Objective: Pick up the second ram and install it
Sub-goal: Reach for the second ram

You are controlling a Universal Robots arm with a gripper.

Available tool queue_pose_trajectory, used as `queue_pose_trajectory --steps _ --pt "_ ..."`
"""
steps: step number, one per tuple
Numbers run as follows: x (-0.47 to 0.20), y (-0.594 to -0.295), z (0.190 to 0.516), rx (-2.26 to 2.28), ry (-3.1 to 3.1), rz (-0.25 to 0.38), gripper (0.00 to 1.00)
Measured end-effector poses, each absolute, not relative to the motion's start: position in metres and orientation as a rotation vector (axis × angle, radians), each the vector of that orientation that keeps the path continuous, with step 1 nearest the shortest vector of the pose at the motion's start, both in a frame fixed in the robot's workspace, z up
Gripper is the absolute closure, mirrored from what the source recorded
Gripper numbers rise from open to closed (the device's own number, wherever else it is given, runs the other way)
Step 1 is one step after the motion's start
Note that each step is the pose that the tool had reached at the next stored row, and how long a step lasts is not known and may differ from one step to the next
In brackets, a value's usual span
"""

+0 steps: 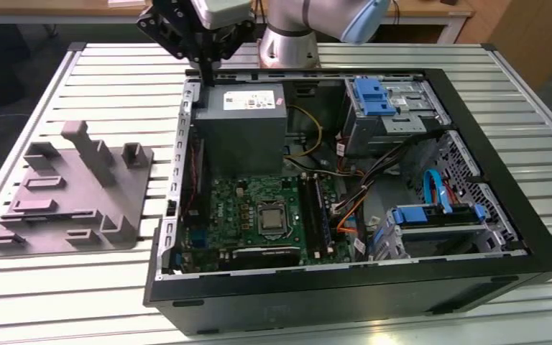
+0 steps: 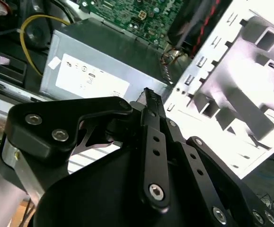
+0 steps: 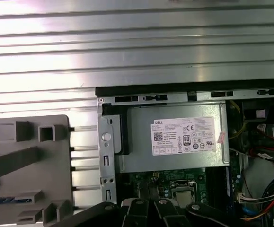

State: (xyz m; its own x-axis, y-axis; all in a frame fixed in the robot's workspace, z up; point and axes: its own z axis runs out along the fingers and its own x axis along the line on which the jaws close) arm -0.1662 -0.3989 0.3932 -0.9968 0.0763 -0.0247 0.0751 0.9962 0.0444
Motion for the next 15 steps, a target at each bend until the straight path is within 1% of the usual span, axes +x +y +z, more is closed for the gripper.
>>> queue_pose_trajectory --steps 15 --pt "-0.197 -0.399 0.393 0.118 3.112 0.068 0.90"
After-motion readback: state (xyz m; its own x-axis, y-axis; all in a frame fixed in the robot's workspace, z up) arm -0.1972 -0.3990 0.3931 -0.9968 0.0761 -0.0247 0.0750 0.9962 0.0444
